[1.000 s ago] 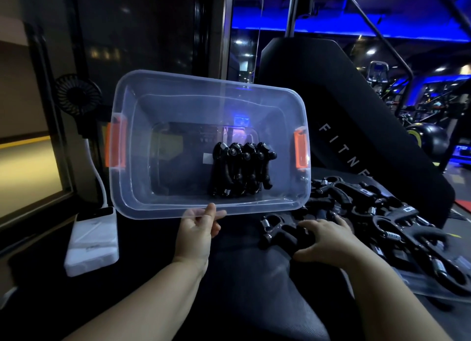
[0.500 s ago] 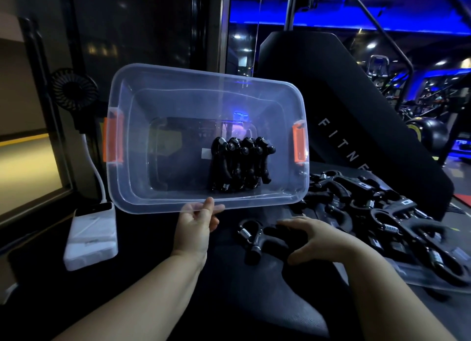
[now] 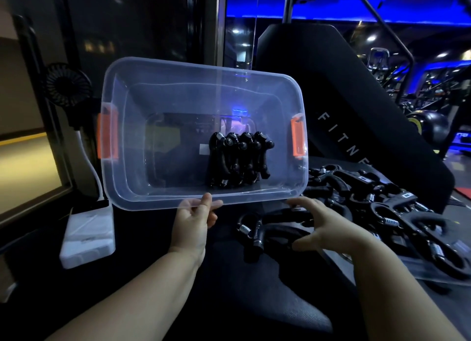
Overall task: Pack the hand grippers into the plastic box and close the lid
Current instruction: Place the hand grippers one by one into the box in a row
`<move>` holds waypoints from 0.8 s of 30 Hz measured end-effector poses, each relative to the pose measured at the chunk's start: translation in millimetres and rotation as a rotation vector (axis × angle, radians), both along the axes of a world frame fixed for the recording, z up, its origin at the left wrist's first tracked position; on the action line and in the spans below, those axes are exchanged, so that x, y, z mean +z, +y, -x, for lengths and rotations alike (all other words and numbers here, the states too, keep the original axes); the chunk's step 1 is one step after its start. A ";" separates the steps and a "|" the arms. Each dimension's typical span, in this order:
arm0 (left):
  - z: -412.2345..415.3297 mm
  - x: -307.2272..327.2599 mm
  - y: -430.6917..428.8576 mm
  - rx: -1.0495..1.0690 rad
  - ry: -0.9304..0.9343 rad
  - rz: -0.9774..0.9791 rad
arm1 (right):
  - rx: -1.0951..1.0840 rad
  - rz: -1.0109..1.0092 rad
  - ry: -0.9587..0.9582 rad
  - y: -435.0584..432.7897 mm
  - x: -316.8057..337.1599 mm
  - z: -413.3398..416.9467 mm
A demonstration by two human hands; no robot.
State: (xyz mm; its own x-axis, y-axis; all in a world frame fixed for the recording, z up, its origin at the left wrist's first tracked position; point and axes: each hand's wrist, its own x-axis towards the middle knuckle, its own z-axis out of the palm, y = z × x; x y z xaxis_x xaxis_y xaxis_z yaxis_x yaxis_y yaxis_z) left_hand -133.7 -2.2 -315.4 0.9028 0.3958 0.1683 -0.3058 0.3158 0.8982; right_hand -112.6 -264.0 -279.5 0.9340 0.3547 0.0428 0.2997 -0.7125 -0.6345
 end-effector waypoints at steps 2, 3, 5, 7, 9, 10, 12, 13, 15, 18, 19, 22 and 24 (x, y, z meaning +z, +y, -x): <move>-0.2 -0.1 0.1 -0.001 0.000 0.004 | -0.001 -0.106 -0.033 1.1 3.6 2.5; -0.3 -0.3 0.2 -0.002 0.001 0.004 | 0.001 -0.143 -0.055 2.0 4.9 3.6; -0.5 -0.8 0.2 -0.002 0.001 0.003 | 0.005 -0.203 -0.081 4.0 6.2 6.2; -0.8 -1.3 0.6 -0.004 -0.001 0.007 | 0.018 -0.258 -0.084 5.4 7.3 8.6; -1.2 -1.7 1.1 -0.006 -0.003 0.008 | 0.041 -0.339 -0.061 5.9 8.0 10.0; -1.5 -1.9 1.2 -0.006 -0.004 0.007 | 0.051 -0.379 -0.047 5.3 8.1 10.0; -1.8 -2.2 1.3 -0.005 -0.002 0.006 | 0.076 -0.471 -0.025 2.7 8.7 9.3; -1.9 -2.5 1.3 -0.006 0.001 0.007 | 0.095 -0.531 -0.015 0.9 9.3 8.6; -2.1 -2.8 0.9 -0.005 0.006 0.013 | 0.126 -0.639 0.003 -2.2 10.4 6.8; -2.4 -3.1 0.6 -0.002 0.008 0.016 | 0.131 -0.711 -0.017 -3.1 9.7 4.9; -2.5 -3.2 0.5 -0.001 0.008 0.015 | 0.129 -0.717 -0.031 -1.8 9.1 5.1; -3.1 -3.4 0.7 0.001 0.006 0.010 | 0.137 -0.753 -0.089 6.6 7.5 7.1; -3.4 -3.6 1.0 0.000 0.007 0.007 | 0.152 -0.774 -0.127 13.8 7.6 8.7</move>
